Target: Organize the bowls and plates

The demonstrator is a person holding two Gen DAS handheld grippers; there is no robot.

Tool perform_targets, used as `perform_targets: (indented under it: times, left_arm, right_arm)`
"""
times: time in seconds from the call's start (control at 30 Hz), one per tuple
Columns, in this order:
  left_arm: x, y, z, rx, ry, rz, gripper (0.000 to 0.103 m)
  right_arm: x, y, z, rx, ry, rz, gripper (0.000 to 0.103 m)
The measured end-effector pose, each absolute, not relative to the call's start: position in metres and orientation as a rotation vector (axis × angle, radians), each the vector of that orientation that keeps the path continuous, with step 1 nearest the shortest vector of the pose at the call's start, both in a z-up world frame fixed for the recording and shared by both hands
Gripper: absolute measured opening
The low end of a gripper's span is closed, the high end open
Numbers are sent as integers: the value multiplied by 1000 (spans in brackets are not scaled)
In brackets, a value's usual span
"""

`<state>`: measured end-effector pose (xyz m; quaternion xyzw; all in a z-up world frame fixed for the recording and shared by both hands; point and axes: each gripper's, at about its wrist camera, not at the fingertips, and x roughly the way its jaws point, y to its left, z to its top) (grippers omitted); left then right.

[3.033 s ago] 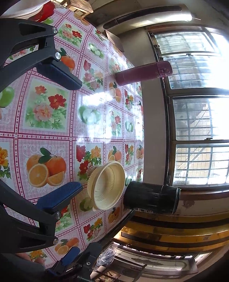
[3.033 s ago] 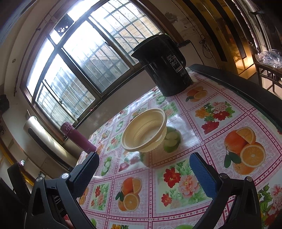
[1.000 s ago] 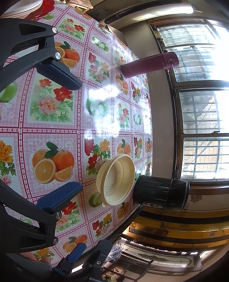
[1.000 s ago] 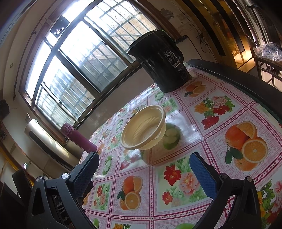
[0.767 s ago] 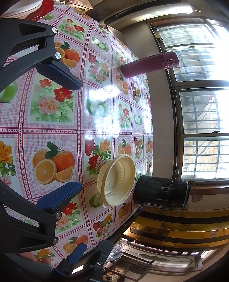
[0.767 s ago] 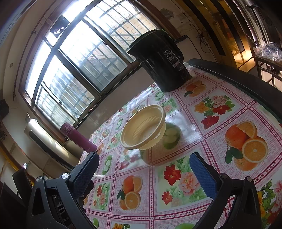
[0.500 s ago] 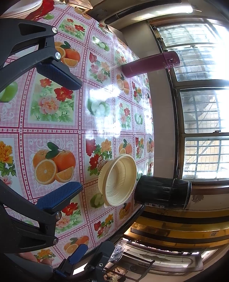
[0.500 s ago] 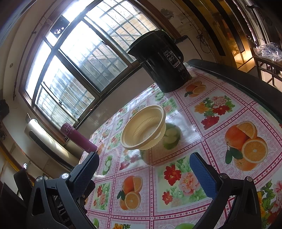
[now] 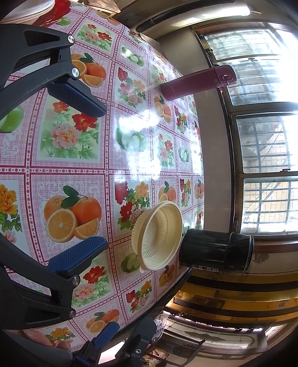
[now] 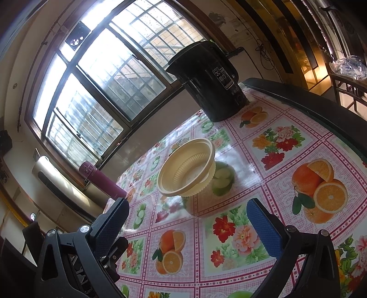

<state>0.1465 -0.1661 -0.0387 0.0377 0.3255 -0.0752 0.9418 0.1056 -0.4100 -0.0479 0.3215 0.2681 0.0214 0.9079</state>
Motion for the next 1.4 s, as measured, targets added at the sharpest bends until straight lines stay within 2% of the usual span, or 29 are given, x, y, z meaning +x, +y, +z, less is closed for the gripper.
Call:
perform_targets:
  times: [0.97, 1.13, 1.4]
  left_arm:
    - [158, -170, -47, 98, 705, -149, 103]
    - [204, -183, -38, 188, 751, -130, 103]
    - [302, -201, -29, 147, 958, -184, 103]
  right_arm:
    - [111, -425, -53, 720, 564, 42, 103]
    - [156, -443, -50, 763, 627, 91, 103]
    - [237, -457, -70, 869, 729, 118, 103]
